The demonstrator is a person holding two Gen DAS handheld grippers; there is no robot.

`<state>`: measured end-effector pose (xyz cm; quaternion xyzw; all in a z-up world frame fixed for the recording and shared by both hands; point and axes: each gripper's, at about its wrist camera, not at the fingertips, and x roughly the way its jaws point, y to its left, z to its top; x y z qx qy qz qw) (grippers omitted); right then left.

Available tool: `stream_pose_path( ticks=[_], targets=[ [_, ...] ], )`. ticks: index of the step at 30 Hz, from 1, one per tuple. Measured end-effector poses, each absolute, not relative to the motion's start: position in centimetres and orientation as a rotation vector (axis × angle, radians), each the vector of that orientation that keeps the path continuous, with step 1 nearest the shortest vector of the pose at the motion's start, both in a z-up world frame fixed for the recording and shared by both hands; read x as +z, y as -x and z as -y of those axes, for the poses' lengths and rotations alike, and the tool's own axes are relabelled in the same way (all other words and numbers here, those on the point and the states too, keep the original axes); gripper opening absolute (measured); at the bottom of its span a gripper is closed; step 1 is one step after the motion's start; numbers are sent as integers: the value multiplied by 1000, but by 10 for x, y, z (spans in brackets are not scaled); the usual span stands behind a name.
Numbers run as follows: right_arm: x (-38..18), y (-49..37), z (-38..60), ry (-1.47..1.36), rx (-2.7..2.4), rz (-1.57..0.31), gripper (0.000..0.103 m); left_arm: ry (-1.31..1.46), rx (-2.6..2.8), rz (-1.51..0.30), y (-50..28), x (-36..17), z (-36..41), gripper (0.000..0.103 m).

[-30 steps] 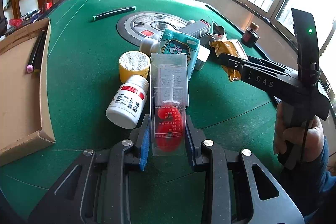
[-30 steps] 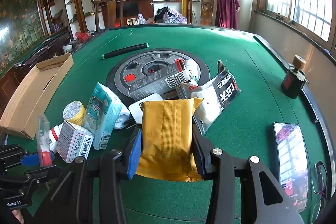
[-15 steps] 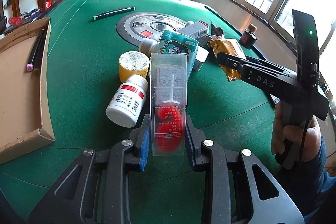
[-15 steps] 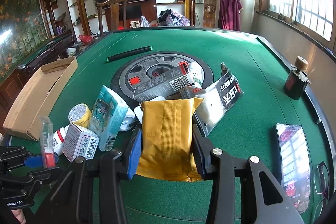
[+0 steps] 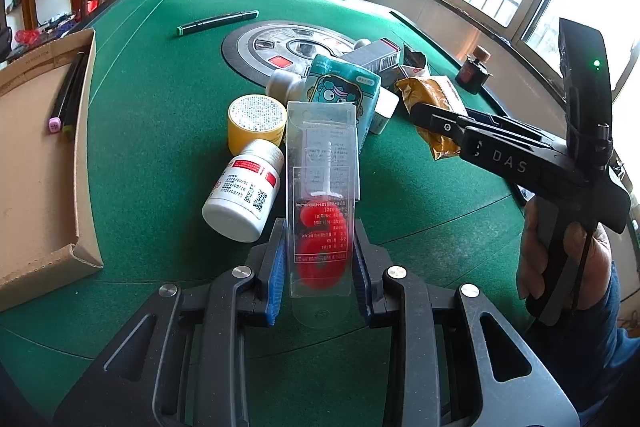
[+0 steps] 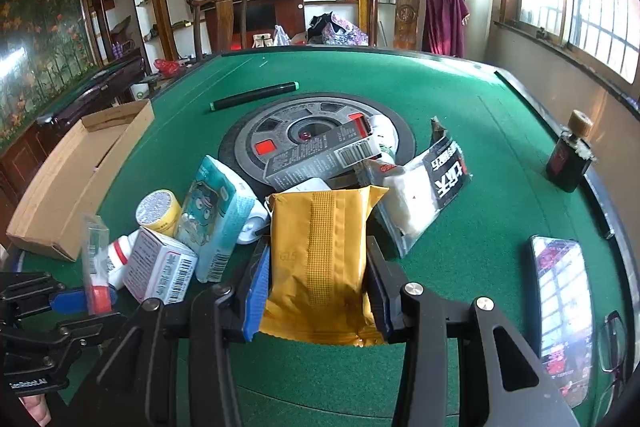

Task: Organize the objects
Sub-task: 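Lift the candle package and the yellow packet toward the cardboard tray with both tools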

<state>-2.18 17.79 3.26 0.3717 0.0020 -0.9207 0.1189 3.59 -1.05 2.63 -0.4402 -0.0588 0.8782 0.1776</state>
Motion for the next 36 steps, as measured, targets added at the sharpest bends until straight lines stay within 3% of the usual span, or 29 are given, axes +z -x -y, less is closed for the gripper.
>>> stream_pose_path(
  ticks=[36],
  targets=[
    [52,8,-180,-1058,-2686,118,43,1140,2519,253,-47,53,41,28]
  ],
)
